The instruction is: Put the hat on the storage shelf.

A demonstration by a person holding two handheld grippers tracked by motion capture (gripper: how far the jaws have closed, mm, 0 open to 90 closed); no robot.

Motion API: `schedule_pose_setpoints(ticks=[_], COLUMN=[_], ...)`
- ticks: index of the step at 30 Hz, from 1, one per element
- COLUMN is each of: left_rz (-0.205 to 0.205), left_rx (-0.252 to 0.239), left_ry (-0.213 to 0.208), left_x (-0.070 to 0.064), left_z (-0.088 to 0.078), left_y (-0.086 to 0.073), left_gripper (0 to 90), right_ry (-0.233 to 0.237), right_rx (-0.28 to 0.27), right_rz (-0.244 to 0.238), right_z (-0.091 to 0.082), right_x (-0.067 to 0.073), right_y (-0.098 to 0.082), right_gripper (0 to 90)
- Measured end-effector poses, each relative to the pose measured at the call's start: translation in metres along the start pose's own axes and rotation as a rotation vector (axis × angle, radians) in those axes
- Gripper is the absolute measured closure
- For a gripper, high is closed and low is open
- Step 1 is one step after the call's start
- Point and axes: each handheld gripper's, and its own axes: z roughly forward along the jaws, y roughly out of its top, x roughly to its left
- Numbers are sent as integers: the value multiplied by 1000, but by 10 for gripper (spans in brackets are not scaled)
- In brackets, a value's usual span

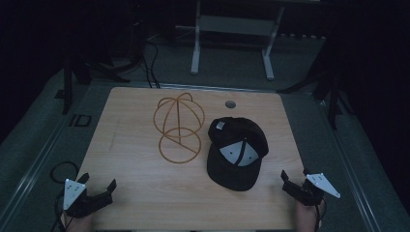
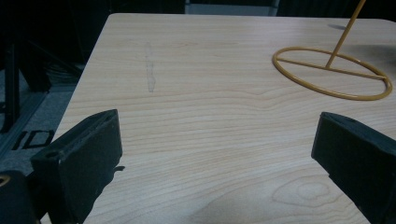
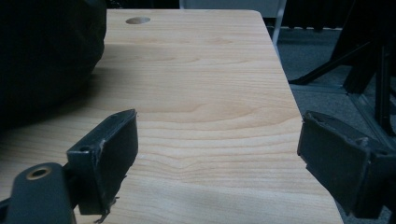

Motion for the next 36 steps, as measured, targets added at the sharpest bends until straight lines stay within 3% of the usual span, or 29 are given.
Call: schedule_pose_setpoints(ticks=[11, 14, 20, 29, 36], left_rz=[11, 7, 1, -5, -23], left_rx=[11, 6, 44, 28, 33], left_ry=[-4, -5, 19, -12, -50], left_x=[0, -1, -1, -5, -6], left_z=[1, 0, 1, 0, 0], left_y=[1, 1, 1, 2, 3], left_gripper=[25, 25, 25, 25, 25], right_ry=[29, 58, 99, 161, 146], right_rx=[6, 13, 1, -31, -15], right_rz=[-22, 0, 22, 30, -34], right_z=[-2, -5, -15, -21, -12], right_x=[2, 2, 8, 22, 35], right_y=[4, 8, 32, 67, 88], right_gripper=[120, 120, 120, 114, 108])
